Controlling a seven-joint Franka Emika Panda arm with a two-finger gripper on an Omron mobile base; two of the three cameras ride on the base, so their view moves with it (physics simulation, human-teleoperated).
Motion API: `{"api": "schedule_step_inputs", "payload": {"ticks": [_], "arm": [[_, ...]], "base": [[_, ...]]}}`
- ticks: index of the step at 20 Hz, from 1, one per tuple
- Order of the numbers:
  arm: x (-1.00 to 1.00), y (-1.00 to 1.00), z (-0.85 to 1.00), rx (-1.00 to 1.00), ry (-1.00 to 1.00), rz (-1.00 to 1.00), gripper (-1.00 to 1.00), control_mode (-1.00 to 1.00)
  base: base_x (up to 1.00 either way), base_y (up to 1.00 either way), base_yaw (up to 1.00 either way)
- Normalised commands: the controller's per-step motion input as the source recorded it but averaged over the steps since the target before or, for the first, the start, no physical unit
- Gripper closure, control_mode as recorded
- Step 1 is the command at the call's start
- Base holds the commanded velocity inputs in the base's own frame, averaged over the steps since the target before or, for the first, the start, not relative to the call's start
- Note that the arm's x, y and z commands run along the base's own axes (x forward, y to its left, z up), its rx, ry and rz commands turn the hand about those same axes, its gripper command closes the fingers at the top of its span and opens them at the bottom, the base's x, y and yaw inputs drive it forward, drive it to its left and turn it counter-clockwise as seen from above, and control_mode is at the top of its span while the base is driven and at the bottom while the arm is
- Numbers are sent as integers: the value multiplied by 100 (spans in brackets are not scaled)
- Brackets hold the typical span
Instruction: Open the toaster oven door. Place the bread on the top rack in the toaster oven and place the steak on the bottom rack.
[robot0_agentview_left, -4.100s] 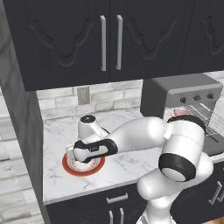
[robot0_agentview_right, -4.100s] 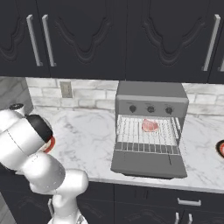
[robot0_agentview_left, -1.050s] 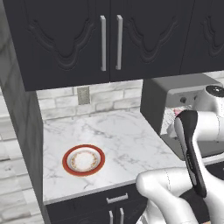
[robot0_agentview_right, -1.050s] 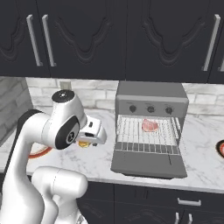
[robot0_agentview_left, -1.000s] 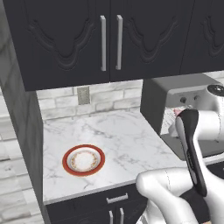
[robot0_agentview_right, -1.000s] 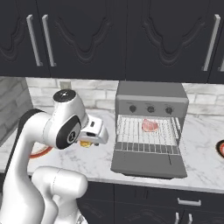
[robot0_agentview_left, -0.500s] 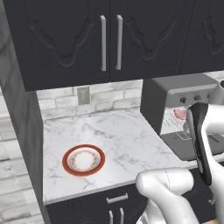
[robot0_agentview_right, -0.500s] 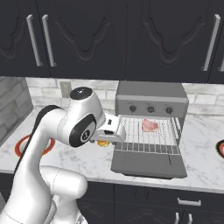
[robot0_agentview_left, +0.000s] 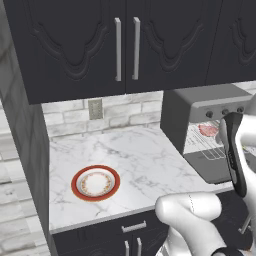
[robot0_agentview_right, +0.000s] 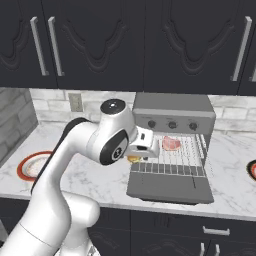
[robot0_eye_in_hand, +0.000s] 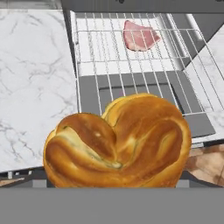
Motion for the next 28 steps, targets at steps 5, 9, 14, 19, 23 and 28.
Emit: {"api": "schedule_step_inputs", "payload": {"ticks": [5, 9, 14, 19, 23, 28], "arm": [[46, -36, -14, 0, 0, 0, 100, -100], [32, -26, -38, 0, 0, 0, 100, -100], [30, -29, -37, 0, 0, 1, 100, -100], [40, -22, -15, 0, 0, 0, 100, -100], [38, -14, -14, 0, 0, 0, 100, -100], [30, -14, -21, 1, 0, 0, 100, -100]], "base": [[0, 0, 0], [0, 0, 0], [0, 0, 0], [0, 0, 0], [0, 0, 0], [0, 0, 0]]}}
